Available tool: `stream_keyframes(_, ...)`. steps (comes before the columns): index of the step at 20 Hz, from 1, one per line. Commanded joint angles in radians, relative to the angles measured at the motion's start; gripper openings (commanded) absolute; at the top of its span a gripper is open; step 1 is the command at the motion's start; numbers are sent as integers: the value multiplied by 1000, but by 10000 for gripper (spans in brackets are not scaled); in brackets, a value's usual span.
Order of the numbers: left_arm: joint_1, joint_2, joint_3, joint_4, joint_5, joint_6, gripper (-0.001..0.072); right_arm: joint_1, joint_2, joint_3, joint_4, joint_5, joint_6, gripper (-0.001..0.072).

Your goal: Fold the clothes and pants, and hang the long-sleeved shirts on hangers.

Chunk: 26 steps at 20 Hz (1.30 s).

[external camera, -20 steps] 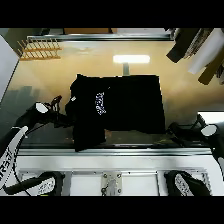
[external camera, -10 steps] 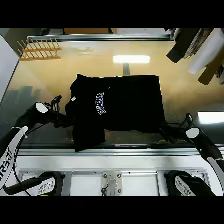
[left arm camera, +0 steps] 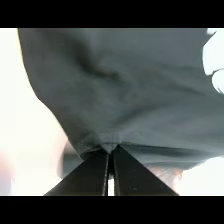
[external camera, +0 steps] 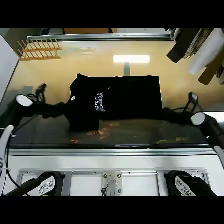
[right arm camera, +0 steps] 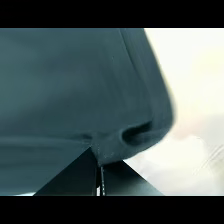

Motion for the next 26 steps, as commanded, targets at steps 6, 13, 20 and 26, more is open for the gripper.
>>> stream_keyframes(6, 94, 431, 469, -7, -137, -5, 10, -61, 107, 722, -155, 367, -124, 6)
stream_keyframes(13, 94, 711, 718, -5, -137, -85, 10, -61, 378, 859, -151, 374, -120, 6)
stream_keyframes(20, 94, 563, 784, -8, -275, -150, 9, -61, 379, 858, -115, 377, -94, 5)
stream_keyframes(26, -29, 70, 784, 5, -375, -93, 10, -8, -29, 858, -87, 458, -151, 5)
